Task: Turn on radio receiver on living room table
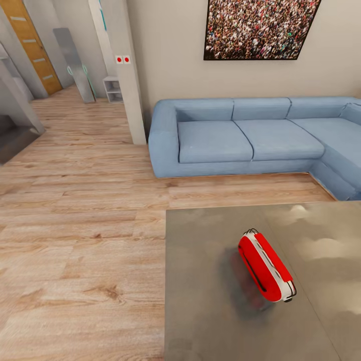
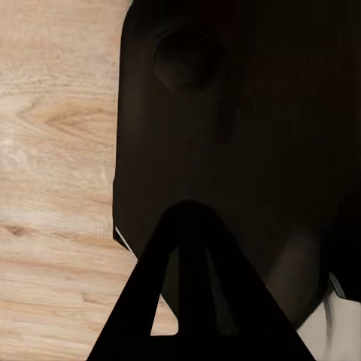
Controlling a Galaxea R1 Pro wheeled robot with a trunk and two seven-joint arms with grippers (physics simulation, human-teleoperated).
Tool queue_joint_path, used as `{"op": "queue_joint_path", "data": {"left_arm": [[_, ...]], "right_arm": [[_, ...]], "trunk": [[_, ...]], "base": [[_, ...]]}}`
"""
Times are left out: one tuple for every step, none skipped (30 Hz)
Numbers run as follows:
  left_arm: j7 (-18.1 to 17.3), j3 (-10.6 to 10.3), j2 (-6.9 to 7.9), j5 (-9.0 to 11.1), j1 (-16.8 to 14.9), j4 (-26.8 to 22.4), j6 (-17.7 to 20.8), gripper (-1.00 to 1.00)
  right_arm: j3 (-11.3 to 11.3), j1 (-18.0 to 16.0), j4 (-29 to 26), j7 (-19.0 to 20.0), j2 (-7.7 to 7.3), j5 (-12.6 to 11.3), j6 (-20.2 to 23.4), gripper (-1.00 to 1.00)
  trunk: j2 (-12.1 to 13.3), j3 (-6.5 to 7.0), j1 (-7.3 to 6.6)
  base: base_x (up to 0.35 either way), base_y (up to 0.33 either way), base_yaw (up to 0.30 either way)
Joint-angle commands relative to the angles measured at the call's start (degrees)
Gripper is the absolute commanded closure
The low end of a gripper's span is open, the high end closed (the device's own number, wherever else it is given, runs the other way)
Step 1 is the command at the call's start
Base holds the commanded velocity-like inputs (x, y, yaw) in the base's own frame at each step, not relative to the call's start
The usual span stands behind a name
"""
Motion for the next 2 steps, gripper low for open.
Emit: {"op": "queue_joint_path", "data": {"left_arm": [[0.00,0.01,0.02,0.00,0.00,0.00,0.00,1.00],[0.00,0.02,0.04,-0.01,0.00,0.00,0.00,1.00]], "right_arm": [[0.00,0.00,0.00,0.00,0.00,-0.03,0.00,-1.00],[0.00,0.00,0.00,0.00,0.00,-0.05,0.00,-1.00]], "trunk": [[0.00,0.00,0.00],[0.00,0.00,0.00]], "base": [[0.000,0.000,0.000],[0.000,0.000,0.000]]}}
